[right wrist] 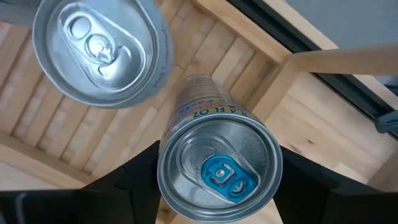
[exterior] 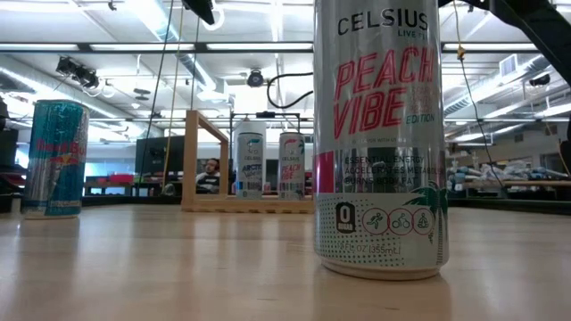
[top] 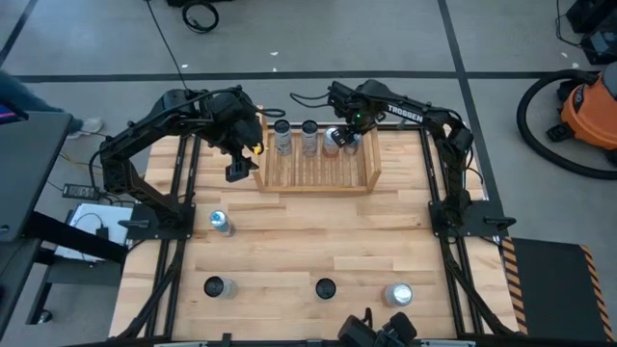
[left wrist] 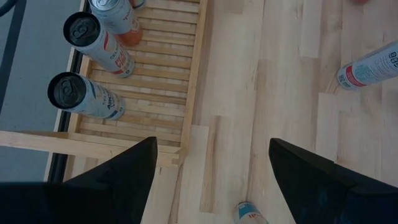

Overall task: Place canned beverage on shelf
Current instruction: Put the right blue soda can into the shelf

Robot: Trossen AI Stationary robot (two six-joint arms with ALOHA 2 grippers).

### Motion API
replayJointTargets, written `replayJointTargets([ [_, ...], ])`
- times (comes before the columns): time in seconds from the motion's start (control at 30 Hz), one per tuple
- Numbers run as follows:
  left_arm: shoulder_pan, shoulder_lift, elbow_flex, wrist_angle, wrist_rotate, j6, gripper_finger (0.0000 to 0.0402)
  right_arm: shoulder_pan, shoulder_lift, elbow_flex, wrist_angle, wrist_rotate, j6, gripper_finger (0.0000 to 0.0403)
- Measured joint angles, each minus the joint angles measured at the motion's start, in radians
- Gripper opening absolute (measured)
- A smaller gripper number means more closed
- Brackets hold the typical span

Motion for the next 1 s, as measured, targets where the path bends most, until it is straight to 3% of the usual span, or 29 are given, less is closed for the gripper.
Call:
replayJointTargets([
  [1.0,0.000,0.000,0.000,0.000,0.000,0.002,0.0311,-0.002,-0.001,-0.049,0.048,0.000,0.011,0.0258],
])
